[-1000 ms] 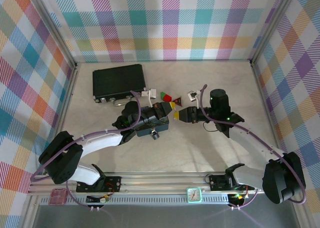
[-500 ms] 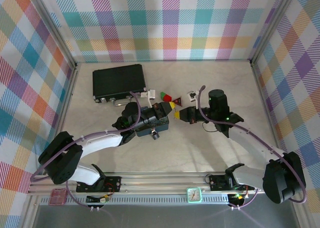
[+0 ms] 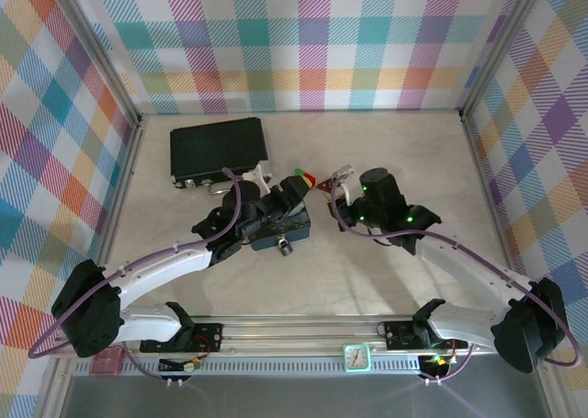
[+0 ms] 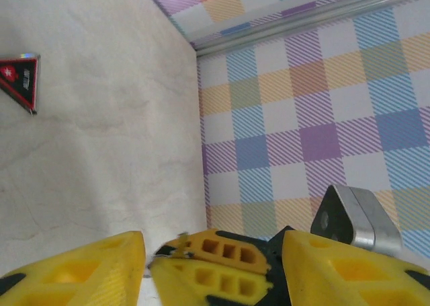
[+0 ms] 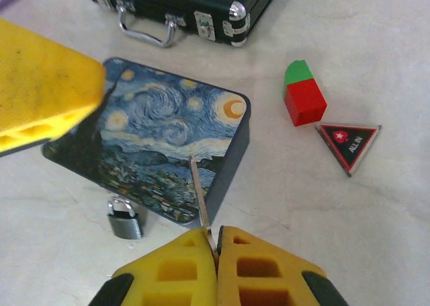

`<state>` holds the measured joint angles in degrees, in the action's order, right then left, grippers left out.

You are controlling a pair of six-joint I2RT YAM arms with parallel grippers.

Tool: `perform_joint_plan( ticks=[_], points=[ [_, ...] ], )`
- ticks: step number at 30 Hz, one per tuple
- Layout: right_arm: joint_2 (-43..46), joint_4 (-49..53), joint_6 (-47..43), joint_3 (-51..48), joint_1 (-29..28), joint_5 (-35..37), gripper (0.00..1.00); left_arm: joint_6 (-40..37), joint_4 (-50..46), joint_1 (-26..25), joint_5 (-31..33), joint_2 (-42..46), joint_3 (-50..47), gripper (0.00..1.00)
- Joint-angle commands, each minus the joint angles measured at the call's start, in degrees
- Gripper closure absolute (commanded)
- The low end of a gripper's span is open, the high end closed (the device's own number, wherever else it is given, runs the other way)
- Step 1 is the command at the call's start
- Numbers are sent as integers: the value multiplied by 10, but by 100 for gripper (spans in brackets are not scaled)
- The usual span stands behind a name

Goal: Unlock the padlock with the key

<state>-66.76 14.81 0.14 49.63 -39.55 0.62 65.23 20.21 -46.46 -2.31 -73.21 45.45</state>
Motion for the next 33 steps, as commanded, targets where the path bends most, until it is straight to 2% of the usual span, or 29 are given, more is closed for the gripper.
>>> perform_joint_plan(
  ticks=[1, 5, 16, 22, 26, 33],
  points=[
    [-10, -19, -78, 22, -24, 89, 100, 43, -17, -16, 23, -25, 21, 47],
    [-21, -27, -94, 26, -40, 113, 100, 67, -2, -26, 27, -52, 31, 51],
    [-16, -28, -98, 26, -54, 128, 100, 73, -7, -33, 58, -66, 45, 67],
    [-12, -30, -97, 24, -55, 120, 100, 69, -13, -33, 52, -88, 68, 69],
    [-15, -33, -98, 24, -56, 121, 100, 74, -10, -34, 42, -106, 77, 73],
    [-16, -40, -99, 20, -56, 128, 100, 89, -4, -38, 46, -117, 68, 74]
  ],
)
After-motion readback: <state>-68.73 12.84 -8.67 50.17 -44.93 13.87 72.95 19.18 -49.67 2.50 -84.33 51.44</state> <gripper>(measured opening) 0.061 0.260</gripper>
